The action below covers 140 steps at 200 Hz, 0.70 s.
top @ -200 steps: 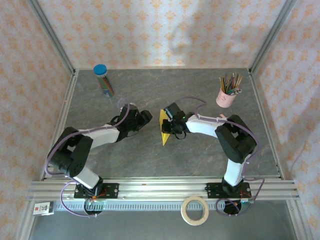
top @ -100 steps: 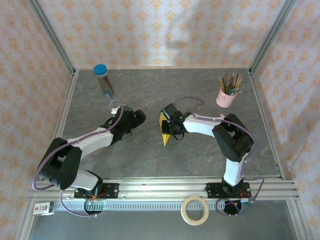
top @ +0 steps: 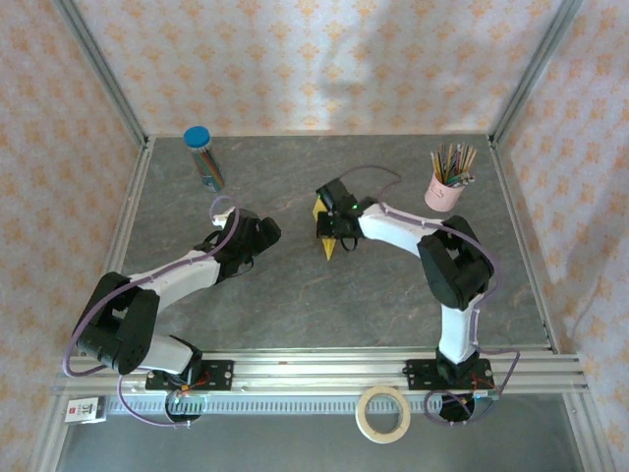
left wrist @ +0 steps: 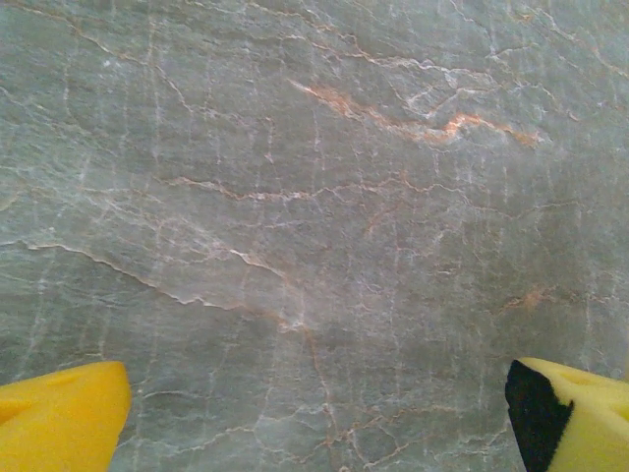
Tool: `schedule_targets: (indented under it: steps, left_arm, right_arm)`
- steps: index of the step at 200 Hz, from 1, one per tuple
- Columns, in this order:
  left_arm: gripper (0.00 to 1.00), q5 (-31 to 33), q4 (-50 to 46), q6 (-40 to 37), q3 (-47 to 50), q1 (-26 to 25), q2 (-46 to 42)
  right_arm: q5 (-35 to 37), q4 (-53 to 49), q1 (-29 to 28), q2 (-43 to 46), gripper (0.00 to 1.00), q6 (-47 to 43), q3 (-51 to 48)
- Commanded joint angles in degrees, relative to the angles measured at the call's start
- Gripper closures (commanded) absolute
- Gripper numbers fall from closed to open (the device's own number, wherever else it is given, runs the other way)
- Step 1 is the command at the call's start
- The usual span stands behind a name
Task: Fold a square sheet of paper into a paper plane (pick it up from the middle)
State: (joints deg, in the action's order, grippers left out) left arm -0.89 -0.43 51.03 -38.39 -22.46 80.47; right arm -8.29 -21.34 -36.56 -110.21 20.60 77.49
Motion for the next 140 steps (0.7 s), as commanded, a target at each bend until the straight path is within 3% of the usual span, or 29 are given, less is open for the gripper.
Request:
schedule_targets:
  steps: [1,70,140]
  left_arm:
    - [0.01,1.77,-2.29,-1.58,0.38,0.54,-1.43]
    - [0.01,-0.58,-1.69,-1.69,0.18,0.8,1.42]
    - [0.01,-1.11,-1.11,-1.54,-0.15,0.8,2.82]
  right_arm:
    - [2.11,-4.16,3.32,-3.84,0.95,-6.09,5.34]
    - [3.19,-12.69,7.0,-15.49,0.91,-12.47,19.26]
    - [3.87,-12.68,7.12,-17.35,0.79,-11.92,18.78]
